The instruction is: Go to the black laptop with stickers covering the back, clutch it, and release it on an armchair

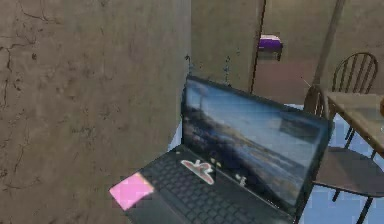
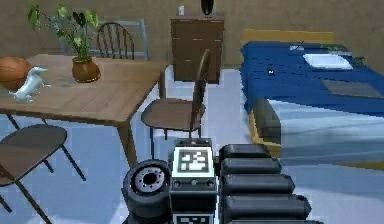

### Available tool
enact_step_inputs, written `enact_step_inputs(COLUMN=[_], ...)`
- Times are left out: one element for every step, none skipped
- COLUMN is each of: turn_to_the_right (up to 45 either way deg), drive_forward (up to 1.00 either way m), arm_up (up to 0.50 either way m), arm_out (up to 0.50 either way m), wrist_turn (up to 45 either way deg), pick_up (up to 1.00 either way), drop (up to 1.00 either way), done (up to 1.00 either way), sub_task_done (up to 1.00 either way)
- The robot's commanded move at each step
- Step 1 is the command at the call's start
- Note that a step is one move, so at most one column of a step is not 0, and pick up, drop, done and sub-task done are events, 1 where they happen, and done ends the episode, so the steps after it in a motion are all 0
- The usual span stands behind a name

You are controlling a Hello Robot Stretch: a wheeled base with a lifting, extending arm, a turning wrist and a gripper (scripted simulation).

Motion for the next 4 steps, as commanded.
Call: enact_step_inputs(turn_to_the_right=[0.0, 24.0, 0.0, 45.0], drive_forward=[0.8, 0.0, 0.95, 0.0], arm_up=[0.0, 0.0, 0.0, 0.0], arm_out=[0.0, 0.0, 0.0, 0.0], wrist_turn=[0.0, 0.0, 0.0, 0.0], pick_up=[0.0, 0.0, 0.0, 0.0], drop=[0.0, 0.0, 0.0, 0.0], done=[0.0, 0.0, 0.0, 0.0], sub_task_done=[0.0, 0.0, 0.0, 0.0])
